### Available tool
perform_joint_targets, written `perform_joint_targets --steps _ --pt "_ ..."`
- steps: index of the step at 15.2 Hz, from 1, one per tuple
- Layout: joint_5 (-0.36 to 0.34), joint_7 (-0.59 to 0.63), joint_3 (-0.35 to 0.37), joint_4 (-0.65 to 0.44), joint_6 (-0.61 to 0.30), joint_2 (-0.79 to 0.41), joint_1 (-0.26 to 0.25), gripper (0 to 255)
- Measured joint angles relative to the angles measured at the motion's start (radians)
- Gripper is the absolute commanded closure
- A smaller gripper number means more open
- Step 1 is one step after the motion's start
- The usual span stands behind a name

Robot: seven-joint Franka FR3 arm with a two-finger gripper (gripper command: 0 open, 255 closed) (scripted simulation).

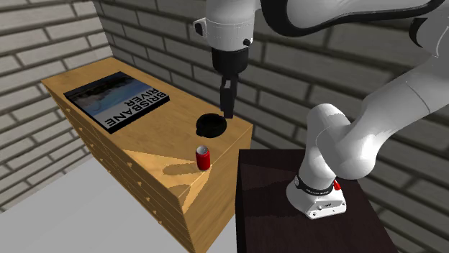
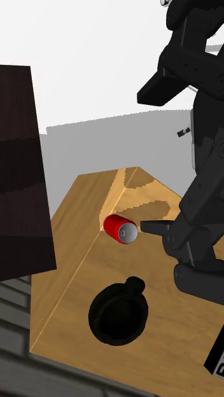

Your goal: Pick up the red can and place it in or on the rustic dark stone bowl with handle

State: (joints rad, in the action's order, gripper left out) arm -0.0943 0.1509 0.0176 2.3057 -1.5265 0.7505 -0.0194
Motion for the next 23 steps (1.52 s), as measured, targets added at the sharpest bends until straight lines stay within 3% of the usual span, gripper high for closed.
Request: perform_joint_targets --steps 3,9,15,23 --pt "-0.006 -0.009 -0.012 0.039 -0.04 0.0 0.003 0" --pt "-0.041 -0.059 -0.08 0.195 -0.239 -0.033 0.024 0" --pt "-0.079 -0.117 -0.158 0.295 -0.458 -0.139 0.051 0" --pt "-0.093 -0.194 -0.255 0.338 -0.775 -0.4 0.066 0"
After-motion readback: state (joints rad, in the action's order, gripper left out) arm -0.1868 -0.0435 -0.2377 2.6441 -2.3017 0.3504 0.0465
